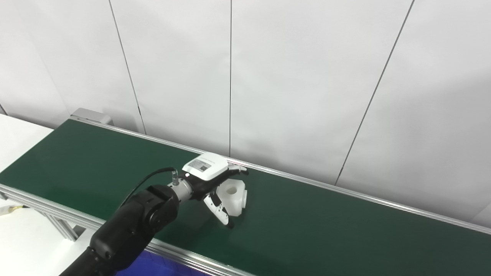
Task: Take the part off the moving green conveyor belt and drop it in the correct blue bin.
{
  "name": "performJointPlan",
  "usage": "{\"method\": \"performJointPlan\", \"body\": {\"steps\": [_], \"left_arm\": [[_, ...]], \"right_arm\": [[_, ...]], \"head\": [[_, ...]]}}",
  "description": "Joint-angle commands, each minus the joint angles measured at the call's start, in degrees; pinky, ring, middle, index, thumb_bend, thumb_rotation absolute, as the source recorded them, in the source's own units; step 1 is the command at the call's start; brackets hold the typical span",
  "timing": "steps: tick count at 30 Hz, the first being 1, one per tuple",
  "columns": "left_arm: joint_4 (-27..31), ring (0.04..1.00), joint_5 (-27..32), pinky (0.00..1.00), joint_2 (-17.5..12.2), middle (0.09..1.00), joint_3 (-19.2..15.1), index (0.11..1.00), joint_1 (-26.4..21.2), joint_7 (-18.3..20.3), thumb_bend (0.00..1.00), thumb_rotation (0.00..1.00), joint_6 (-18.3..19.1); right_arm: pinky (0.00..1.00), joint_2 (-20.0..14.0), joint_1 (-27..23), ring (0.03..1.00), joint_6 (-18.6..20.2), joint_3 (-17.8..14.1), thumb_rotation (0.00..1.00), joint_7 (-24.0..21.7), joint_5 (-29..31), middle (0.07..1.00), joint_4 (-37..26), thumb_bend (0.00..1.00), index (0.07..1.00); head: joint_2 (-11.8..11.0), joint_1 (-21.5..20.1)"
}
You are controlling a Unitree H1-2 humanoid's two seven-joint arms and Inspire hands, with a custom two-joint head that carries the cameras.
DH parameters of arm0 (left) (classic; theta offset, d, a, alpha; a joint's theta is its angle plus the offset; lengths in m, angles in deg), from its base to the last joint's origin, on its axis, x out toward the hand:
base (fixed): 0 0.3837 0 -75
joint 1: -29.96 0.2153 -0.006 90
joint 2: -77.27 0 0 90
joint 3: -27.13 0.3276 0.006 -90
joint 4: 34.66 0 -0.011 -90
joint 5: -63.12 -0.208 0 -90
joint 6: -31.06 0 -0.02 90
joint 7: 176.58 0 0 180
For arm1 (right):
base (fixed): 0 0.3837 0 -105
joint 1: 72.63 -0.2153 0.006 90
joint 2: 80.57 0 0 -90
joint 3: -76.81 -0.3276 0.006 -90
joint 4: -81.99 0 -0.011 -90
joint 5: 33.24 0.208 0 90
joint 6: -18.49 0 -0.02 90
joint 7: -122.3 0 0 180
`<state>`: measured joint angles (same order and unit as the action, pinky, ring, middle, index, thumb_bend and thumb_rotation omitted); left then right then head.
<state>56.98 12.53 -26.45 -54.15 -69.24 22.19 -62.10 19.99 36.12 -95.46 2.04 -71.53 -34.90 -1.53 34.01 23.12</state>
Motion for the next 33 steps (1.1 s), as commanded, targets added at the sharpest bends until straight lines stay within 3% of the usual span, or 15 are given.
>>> {"method": "performJointPlan", "body": {"steps": [1, 12, 17, 20, 25, 26, 28, 33], "left_arm": [[-0.84, 0.812, -0.38, 0.76, -0.27, 0.841, 0.26, 0.846, -3.08, -1.49, 0.90, 0.47, 1.19], [-7.14, 0.797, -2.55, 0.73, 3.14, 0.829, 3.40, 0.830, -4.27, -6.99, 0.86, 0.34, 3.90], [-11.44, 0.777, -2.79, 0.70, 6.79, 0.816, 4.81, 0.813, -4.07, -13.17, 0.84, 0.33, 4.08], [-14.74, 0.713, -2.32, 0.62, 8.35, 0.775, 5.62, 0.784, -4.24, -18.58, 0.81, 0.28, 2.80], [-18.71, 0.545, 0.12, 0.47, 10.96, 0.634, 5.66, 0.665, -4.28, -28.20, 0.71, 0.04, 0.73], [-19.35, 0.534, 0.41, 0.47, 11.22, 0.621, 5.74, 0.652, -4.31, -29.83, 0.70, 0.02, 0.19], [-20.95, 0.471, 0.62, 0.41, 11.83, 0.491, 5.86, 0.552, -4.47, -33.97, 0.55, 0.00, -1.18], [-22.28, 0.373, 1.59, 0.31, 12.12, 0.423, 6.21, 0.526, -4.68, -38.14, 0.51, 0.00, -2.50]], "right_arm": [[0.69, 0.18, 0.18, 0.749, -2.97, 0.53, 0.98, 0.32, 0.58, 0.782, -1.82, 0.92, 0.799], [0.70, -0.35, 0.40, 0.762, -2.97, 1.43, 1.00, 1.15, 0.57, 0.790, -2.34, 0.93, 0.808], [0.70, -0.40, 0.62, 0.758, -2.97, 1.77, 1.00, 1.54, 0.22, 0.783, -2.77, 0.95, 0.802], [0.70, -0.44, 0.73, 0.758, -2.97, 1.99, 1.00, 1.67, 0.24, 0.782, -2.87, 0.95, 0.800], [0.71, -0.49, 0.90, 0.757, -2.97, 2.42, 1.00, 2.06, 0.23, 0.781, -3.31, 0.96, 0.801], [0.71, -0.49, 0.94, 0.757, -2.97, 2.47, 1.00, 2.10, 0.28, 0.780, -3.38, 0.96, 0.802], [0.71, -0.51, 0.95, 0.757, -2.97, 2.56, 1.00, 2.06, 0.46, 0.780, -3.45, 0.96, 0.801], [0.71, -0.55, 0.92, 0.761, -2.97, 2.69, 1.00, 1.84, 0.78, 0.779, -3.61, 0.96, 0.803]], "head": [[-0.02, -0.03], [0.58, -0.67], [0.79, -0.97], [0.87, -1.04], [1.00, -1.16], [1.06, -1.18], [1.13, -1.14], [1.15, -1.06]]}}
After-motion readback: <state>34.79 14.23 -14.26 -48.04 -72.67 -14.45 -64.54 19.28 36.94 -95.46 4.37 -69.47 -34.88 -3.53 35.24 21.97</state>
